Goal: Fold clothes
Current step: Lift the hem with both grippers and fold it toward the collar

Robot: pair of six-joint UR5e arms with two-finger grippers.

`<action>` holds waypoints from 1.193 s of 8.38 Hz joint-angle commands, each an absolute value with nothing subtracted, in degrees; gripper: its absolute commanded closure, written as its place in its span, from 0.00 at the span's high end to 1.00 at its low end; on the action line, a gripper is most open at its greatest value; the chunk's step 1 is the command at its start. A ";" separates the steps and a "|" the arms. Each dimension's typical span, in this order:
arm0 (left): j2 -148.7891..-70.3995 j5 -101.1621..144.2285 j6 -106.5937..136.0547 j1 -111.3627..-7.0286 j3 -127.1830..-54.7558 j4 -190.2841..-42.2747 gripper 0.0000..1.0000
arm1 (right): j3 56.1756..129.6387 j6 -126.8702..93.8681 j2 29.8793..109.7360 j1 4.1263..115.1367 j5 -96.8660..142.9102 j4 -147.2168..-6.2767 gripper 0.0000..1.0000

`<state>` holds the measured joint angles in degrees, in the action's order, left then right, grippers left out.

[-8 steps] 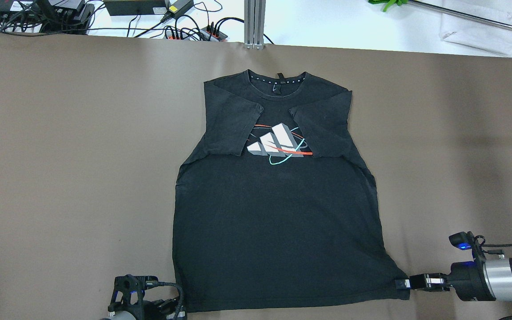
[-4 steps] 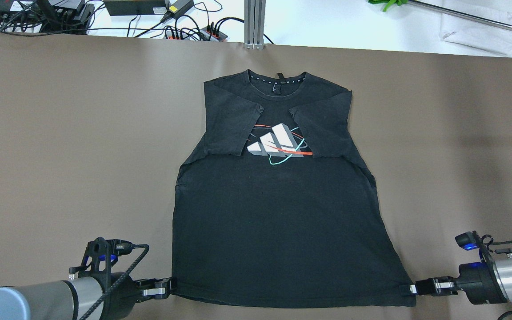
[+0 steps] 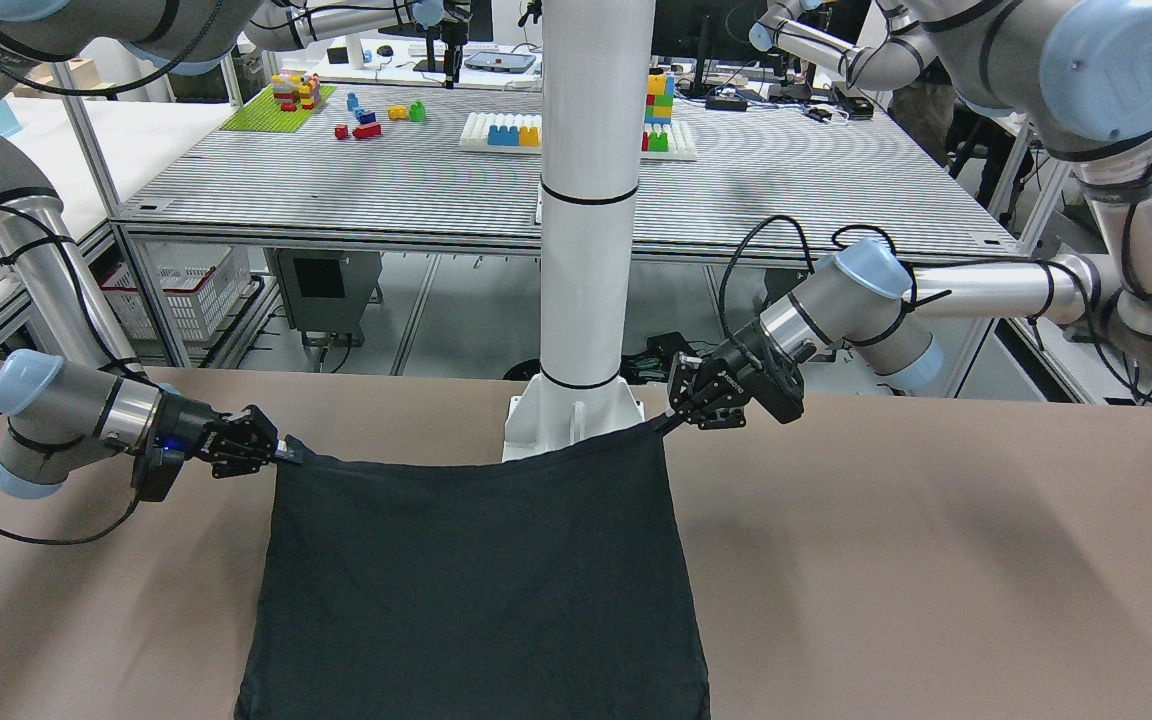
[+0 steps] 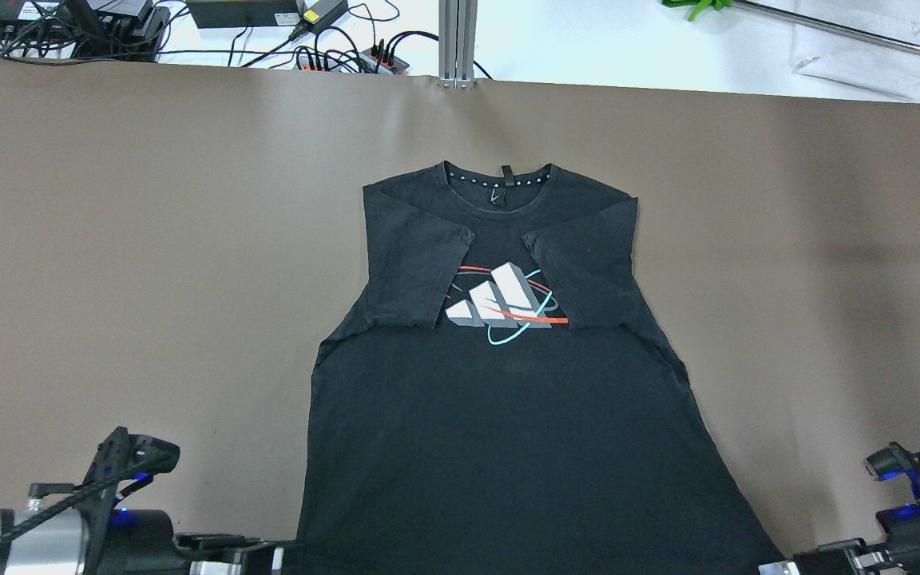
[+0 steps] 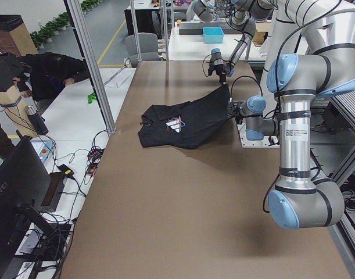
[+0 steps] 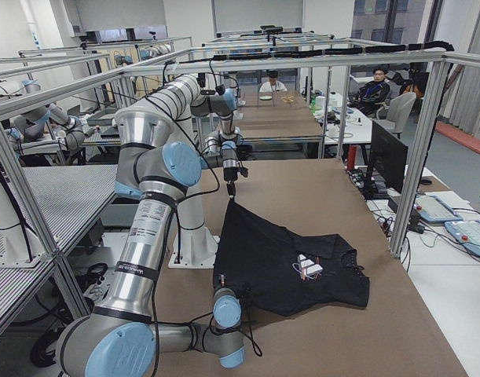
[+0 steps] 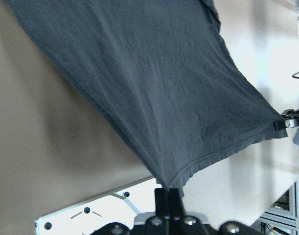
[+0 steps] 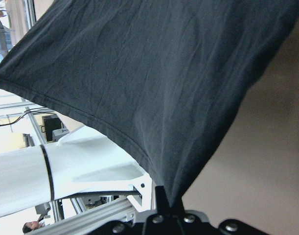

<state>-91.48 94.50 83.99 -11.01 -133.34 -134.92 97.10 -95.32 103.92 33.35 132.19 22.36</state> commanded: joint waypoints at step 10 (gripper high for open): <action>-98.58 103.52 83.58 -29.24 -125.07 -136.28 0.00 | 97.29 -86.97 91.77 60.01 141.77 1.90 0.00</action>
<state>-92.93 100.42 83.58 -22.60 -125.73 -143.70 97.37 -94.47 93.73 56.13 141.96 10.23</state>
